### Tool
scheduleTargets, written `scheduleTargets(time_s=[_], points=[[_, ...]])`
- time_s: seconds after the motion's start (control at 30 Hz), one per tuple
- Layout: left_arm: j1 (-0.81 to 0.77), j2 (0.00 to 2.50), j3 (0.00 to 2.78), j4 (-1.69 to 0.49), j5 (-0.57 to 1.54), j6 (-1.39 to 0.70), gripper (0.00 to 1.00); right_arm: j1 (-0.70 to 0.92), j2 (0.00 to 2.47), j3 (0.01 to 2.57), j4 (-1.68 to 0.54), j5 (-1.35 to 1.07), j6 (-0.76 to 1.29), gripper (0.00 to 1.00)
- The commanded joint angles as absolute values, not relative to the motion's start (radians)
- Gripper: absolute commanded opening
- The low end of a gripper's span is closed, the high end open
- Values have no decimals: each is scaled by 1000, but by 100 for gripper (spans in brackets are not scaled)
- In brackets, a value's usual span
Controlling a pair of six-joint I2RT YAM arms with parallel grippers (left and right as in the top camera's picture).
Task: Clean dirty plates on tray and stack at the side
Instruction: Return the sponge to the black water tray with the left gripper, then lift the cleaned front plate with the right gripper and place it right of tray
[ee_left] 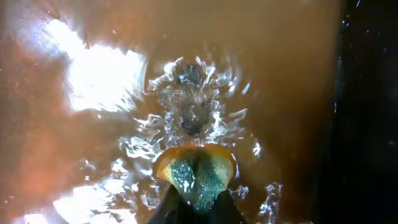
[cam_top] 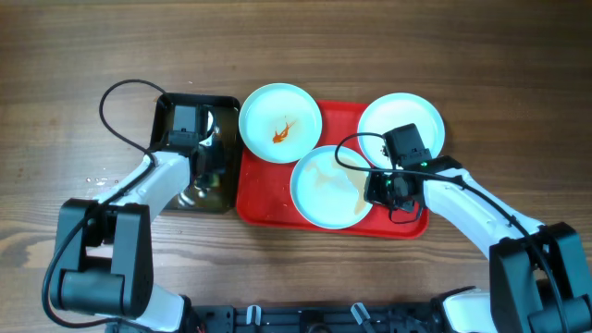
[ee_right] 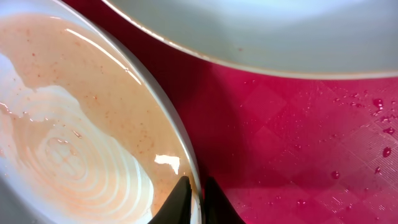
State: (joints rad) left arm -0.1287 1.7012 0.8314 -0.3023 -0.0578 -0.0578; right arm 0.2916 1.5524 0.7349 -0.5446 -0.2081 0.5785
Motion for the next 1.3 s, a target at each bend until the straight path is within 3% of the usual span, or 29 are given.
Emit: scheduleTargets(time_s=[0.0, 0.03, 0.13, 0.27, 0.3, 0.37, 0.53, 0.6, 0.7, 0.9, 1.0, 1.27], points=[[-126, 1647, 820, -319, -35, -68, 63, 291, 1567, 728, -543, -210, 575, 10], [-126, 1634, 820, -321, -35, -68, 82, 291, 1567, 728, -543, -210, 575, 10], [-126, 1642, 819, -370, -34, -68, 82, 291, 1567, 728, -543, -210, 575, 10], [-126, 1671, 819, -445, -29, -153, 58, 291, 1567, 728, -543, -210, 575, 10], [-127, 1677, 817, -447, -7, -164, 43, 291, 1567, 728, -543, -210, 575, 10], [-127, 1680, 817, -442, 34, -165, 4, 291, 1567, 728, -543, -210, 575, 9], [-126, 1655, 825, -427, 33, -165, 4, 291, 1567, 728, -529, -210, 533, 8], [-126, 1628, 832, -428, 33, -165, 54, 291, 1567, 728, -507, -210, 523, 8], [-126, 1555, 833, -463, 33, -166, 65, 291, 1567, 728, -505, -210, 524, 17], [-126, 1427, 833, -518, 46, -285, 73, 303, 1567, 725, -520, -210, 526, 13], [-126, 1425, 833, -518, 82, -297, 72, 317, 1567, 719, -520, -210, 527, 5], [-126, 1425, 833, -521, 82, -297, 72, 317, 1513, 727, -548, -216, 453, 4]])
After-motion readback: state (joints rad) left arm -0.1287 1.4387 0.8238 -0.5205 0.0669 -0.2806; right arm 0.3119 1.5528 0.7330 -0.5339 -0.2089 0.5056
